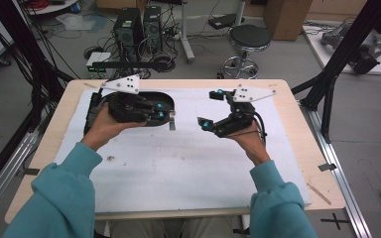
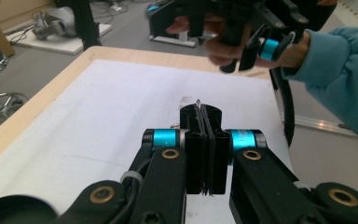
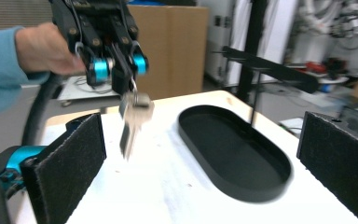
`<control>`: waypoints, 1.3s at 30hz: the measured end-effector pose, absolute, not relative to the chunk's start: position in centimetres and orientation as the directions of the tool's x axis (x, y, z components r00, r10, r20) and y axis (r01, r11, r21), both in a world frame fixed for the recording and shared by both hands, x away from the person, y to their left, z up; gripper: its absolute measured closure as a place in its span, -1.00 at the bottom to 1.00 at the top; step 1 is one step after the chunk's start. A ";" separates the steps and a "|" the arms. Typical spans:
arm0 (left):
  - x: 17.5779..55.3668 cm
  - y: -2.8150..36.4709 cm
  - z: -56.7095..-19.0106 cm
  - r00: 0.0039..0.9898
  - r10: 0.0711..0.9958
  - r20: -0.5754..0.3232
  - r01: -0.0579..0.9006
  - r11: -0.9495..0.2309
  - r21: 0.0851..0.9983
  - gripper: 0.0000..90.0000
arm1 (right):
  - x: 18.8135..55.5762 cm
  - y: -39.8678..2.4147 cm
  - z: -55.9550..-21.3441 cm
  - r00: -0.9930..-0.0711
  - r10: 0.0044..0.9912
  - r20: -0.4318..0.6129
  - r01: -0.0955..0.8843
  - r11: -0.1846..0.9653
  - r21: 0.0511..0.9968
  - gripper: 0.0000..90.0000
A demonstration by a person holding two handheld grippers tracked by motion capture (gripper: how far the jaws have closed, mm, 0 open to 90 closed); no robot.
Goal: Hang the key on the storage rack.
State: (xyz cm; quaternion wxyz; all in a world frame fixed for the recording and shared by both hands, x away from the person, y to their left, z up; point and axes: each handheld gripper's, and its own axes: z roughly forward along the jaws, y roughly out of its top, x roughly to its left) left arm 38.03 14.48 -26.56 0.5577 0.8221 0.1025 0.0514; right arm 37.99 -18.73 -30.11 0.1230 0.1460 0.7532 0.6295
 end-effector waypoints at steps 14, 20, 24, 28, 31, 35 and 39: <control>41.3 18.2 -21.9 0.936 0.345 0.073 0.105 -0.470 0.876 0.96 | 33.7 -28.7 -34.7 -0.755 0.656 -0.007 0.080 0.103 0.991 -0.99; 43.1 19.3 -20.6 0.914 0.395 0.092 0.132 -0.505 0.853 0.96 | 32.2 -30.7 -37.6 -0.694 0.720 0.013 0.104 0.082 0.991 -0.99; 44.3 19.8 -20.1 0.900 0.425 0.101 0.156 -0.528 0.835 0.96 | 31.6 -31.5 -39.3 -0.661 0.750 0.020 0.114 0.074 0.991 -0.99; 45.5 20.3 -20.2 0.880 0.465 0.100 0.191 -0.539 0.820 0.96 | 31.1 -32.1 -40.6 -0.632 0.774 0.031 0.101 0.043 0.994 -0.99; 46.3 20.4 -20.6 0.865 0.491 0.104 0.214 -0.548 0.809 0.96 | 30.8 -32.5 -41.4 -0.615 0.788 0.026 0.091 0.038 0.995 -0.99; 47.2 20.3 -21.3 0.848 0.518 0.113 0.242 -0.568 0.787 0.96 | 30.4 -32.8 -42.2 -0.604 0.797 0.031 0.092 0.031 0.995 -0.99; 47.9 20.1 -22.0 0.835 0.541 0.104 0.275 -0.572 0.773 0.96 | 30.3 -32.9 -42.8 -0.599 0.800 0.030 0.086 0.028 0.996 -0.99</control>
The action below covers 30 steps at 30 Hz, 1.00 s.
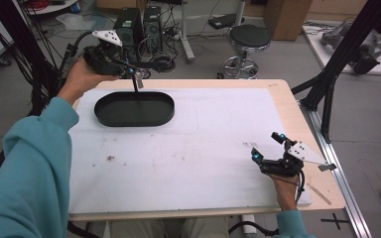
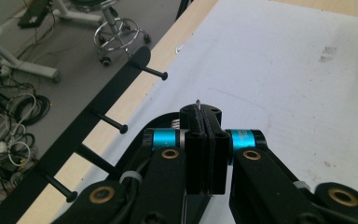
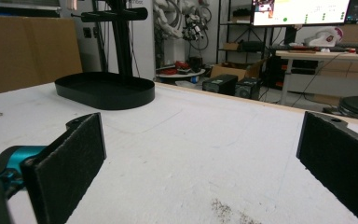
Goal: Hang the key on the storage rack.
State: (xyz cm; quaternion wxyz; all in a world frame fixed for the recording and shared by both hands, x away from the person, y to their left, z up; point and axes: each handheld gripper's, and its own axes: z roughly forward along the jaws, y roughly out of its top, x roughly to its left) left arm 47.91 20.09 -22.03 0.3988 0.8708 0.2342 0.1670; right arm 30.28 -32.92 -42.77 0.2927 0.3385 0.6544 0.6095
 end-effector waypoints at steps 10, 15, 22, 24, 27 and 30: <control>49.4 19.7 -23.9 0.794 0.600 0.100 0.339 -0.573 0.746 0.96 | 30.3 -33.1 -43.6 -0.594 0.804 0.032 0.088 0.026 0.996 -0.99; 49.9 19.6 -24.4 0.776 0.624 0.085 0.364 -0.555 0.748 0.96 | 30.3 -33.1 -44.0 -0.594 0.803 0.047 0.092 0.011 0.996 -0.99; 50.4 19.2 -25.0 0.744 0.662 0.087 0.397 -0.543 0.740 0.96 | 30.3 -33.2 -44.5 -0.596 0.801 0.056 0.096 0.002 0.995 -0.99; 50.5 19.2 -25.1 0.735 0.674 0.076 0.409 -0.530 0.743 0.96 | 30.3 -33.3 -44.6 -0.595 0.802 0.058 0.095 -0.002 0.996 -0.99; 50.7 19.1 -25.4 0.719 0.690 0.077 0.425 -0.526 0.737 0.96 | 30.4 -33.4 -44.8 -0.591 0.804 0.063 0.097 -0.006 0.995 -0.99; 50.9 18.9 -25.6 0.703 0.707 0.072 0.441 -0.513 0.737 0.96 | 30.4 -33.3 -44.9 -0.592 0.804 0.057 0.096 0.000 0.995 -0.99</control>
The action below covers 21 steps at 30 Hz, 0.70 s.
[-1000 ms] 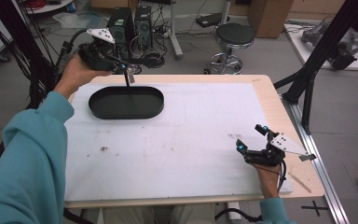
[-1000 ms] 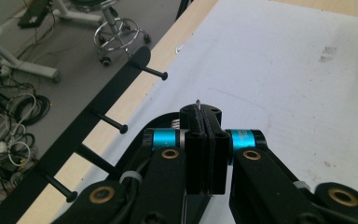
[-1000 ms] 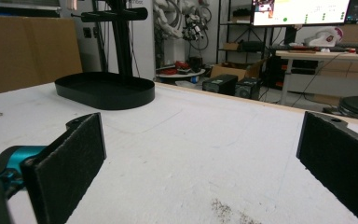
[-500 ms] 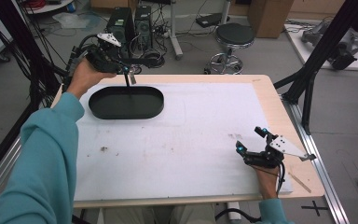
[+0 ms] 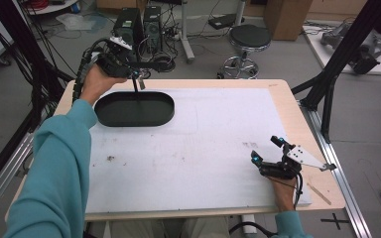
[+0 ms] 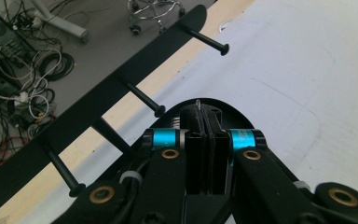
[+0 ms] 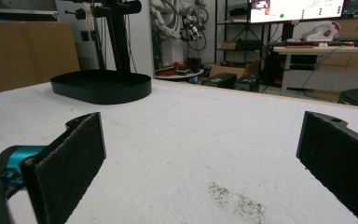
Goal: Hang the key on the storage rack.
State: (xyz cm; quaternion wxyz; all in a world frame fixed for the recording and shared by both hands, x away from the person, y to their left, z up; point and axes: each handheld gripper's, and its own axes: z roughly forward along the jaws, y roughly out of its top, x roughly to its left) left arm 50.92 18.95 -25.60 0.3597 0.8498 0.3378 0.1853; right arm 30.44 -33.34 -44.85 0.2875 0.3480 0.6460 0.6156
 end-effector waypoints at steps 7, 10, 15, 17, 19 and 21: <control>51.3 18.6 -26.1 0.671 0.739 0.061 0.469 -0.487 0.737 0.96 | 30.5 -33.3 -44.9 -0.591 0.806 0.041 0.089 0.014 0.996 -0.99; 51.3 18.5 -26.2 0.665 0.743 0.067 0.468 -0.485 0.738 0.96 | 30.4 -33.2 -44.9 -0.592 0.804 0.045 0.094 0.013 0.995 -0.99; 51.4 18.5 -26.2 0.639 0.766 0.076 0.479 -0.474 0.739 0.96 | 30.4 -33.2 -44.9 -0.592 0.805 0.045 0.093 0.012 0.996 -0.99; 51.4 18.6 -26.2 0.626 0.776 0.081 0.486 -0.469 0.737 0.96 | 30.3 -33.1 -44.9 -0.591 0.806 0.048 0.095 0.011 0.995 -0.99; 51.5 18.6 -26.3 0.625 0.777 0.076 0.488 -0.465 0.739 0.96 | 30.3 -33.1 -44.9 -0.590 0.806 0.048 0.096 0.010 0.995 -0.99; 51.5 18.6 -26.4 0.621 0.779 0.080 0.488 -0.465 0.739 0.96 | 30.3 -33.1 -44.9 -0.590 0.806 0.048 0.096 0.011 0.995 -0.99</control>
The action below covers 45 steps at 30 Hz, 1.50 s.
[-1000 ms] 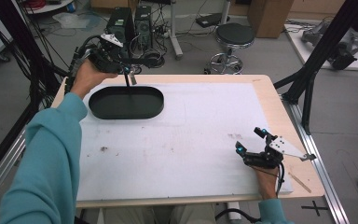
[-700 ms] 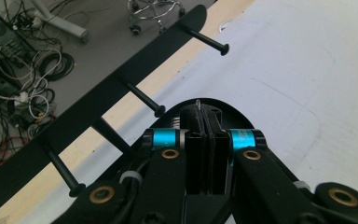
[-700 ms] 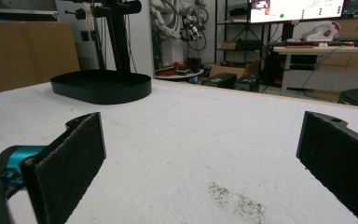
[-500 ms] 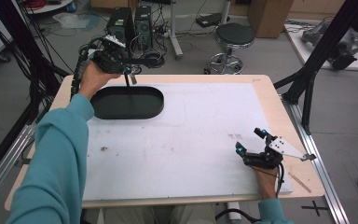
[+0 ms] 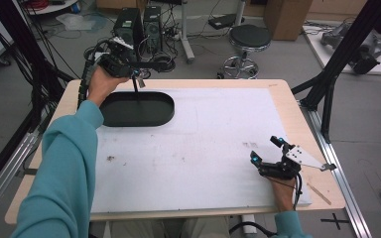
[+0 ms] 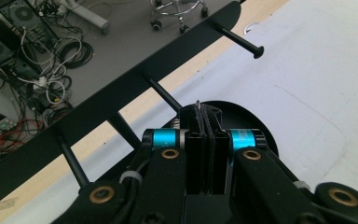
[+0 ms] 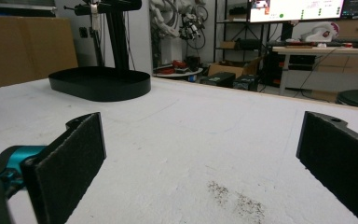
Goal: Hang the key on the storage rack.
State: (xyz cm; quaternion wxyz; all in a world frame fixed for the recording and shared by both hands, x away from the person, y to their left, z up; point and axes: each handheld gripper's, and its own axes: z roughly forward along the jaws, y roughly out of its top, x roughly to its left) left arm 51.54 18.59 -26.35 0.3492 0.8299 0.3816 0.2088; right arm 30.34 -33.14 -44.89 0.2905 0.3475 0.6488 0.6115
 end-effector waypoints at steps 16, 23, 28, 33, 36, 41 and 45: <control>52.0 18.8 -26.7 0.605 0.793 0.072 0.500 -0.449 0.740 0.96 | 30.4 -33.1 -44.9 -0.590 0.806 0.047 0.095 0.012 0.995 -0.99; 52.2 19.1 -26.8 0.602 0.795 0.067 0.499 -0.441 0.746 0.96 | 30.4 -33.1 -44.9 -0.590 0.806 0.045 0.093 0.013 0.996 -0.99; 52.4 19.2 -26.9 0.601 0.796 0.072 0.495 -0.442 0.748 0.96 | 30.4 -33.2 -44.9 -0.589 0.807 0.040 0.091 0.017 0.996 -0.99; 52.6 19.3 -27.1 0.603 0.795 0.075 0.482 -0.436 0.760 0.96 | 30.4 -33.2 -44.9 -0.590 0.807 0.036 0.088 0.020 0.996 -0.99; 52.8 19.4 -27.1 0.607 0.790 0.084 0.467 -0.440 0.767 0.96 | 30.4 -33.2 -44.9 -0.590 0.806 0.032 0.085 0.022 0.996 -0.99; 53.0 19.6 -27.3 0.604 0.788 0.119 0.436 -0.452 0.778 0.95 | 30.4 -33.1 -44.9 -0.589 0.808 0.033 0.087 0.022 0.996 -0.99; 53.1 20.1 -27.2 0.593 0.792 0.142 0.396 -0.440 0.806 0.99 | 30.4 -33.1 -44.9 -0.592 0.806 0.035 0.086 0.020 0.996 -0.99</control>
